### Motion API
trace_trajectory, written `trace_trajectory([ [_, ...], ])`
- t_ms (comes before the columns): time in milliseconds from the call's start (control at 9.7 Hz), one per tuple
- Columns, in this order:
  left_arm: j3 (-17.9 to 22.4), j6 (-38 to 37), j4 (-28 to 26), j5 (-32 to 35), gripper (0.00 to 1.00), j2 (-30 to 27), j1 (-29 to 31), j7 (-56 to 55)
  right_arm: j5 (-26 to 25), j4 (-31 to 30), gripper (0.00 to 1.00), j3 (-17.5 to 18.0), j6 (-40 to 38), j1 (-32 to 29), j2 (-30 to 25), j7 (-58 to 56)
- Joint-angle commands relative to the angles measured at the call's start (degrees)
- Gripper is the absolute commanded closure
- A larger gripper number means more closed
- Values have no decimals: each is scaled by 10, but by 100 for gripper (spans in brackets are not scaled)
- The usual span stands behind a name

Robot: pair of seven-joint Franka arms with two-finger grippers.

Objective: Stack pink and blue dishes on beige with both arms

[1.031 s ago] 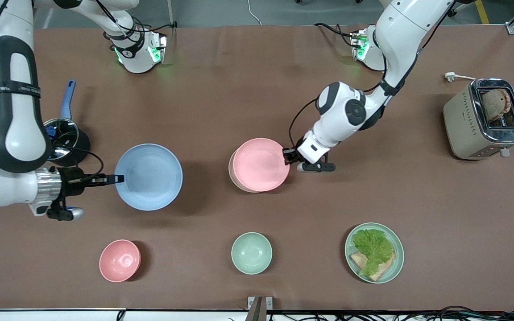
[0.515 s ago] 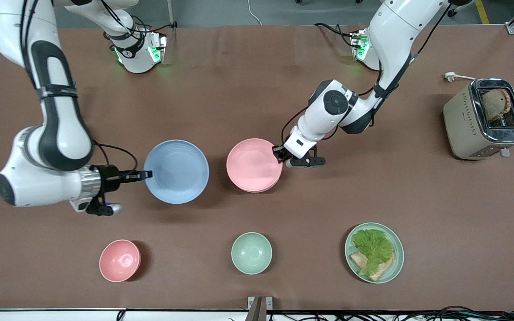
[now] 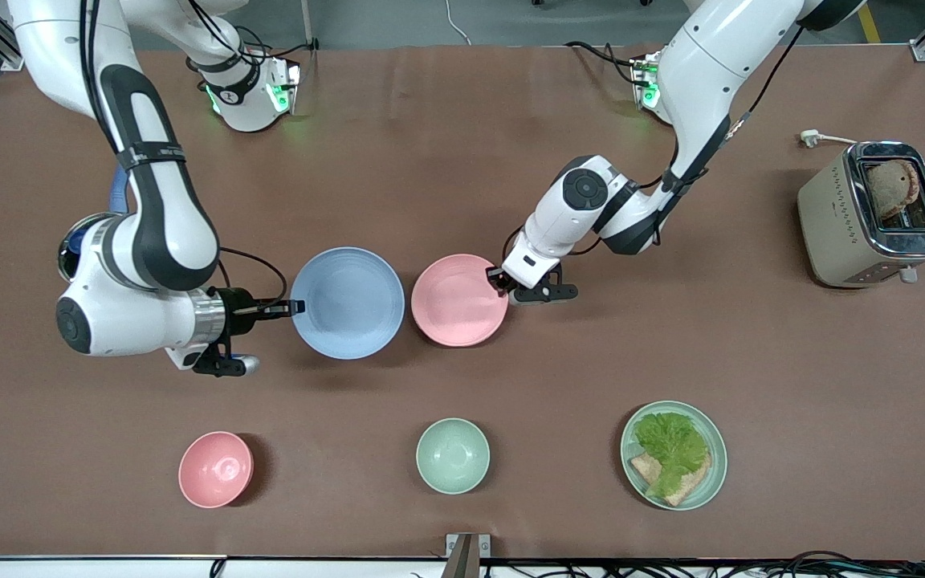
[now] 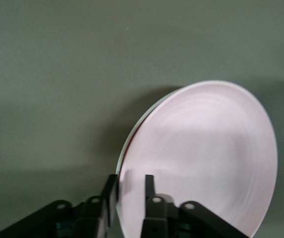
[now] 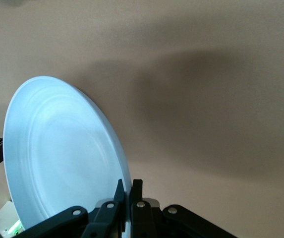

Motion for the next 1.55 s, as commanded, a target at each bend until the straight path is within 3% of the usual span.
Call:
trace_trajectory([
  [0, 15, -5, 3, 17, 0, -19, 6, -8, 12, -48, 98, -4, 42, 24, -23, 9],
  [206, 37, -124, 2, 24, 0, -88, 6, 28, 12, -57, 98, -4, 68, 59, -22, 53],
  [412, 88, -254, 8, 24, 0, -164, 8, 116, 12, -76, 98, -4, 122, 114, -21, 109],
  [825, 205, -384, 16, 8, 0, -298, 18, 332, 13, -99, 98, -3, 221, 200, -19, 209],
  [1031, 237, -495, 90, -72, 0, -326, 57, 468, 13, -108, 97, -3, 239, 215, -18, 214],
  [1237, 238, -634, 203, -88, 0, -326, 98, 551, 13, -128, 96, -3, 260, 229, -18, 214],
  [1443, 238, -730, 271, -98, 0, -346, 126, 577, 13, -131, 91, -3, 287, 234, -13, 214],
])
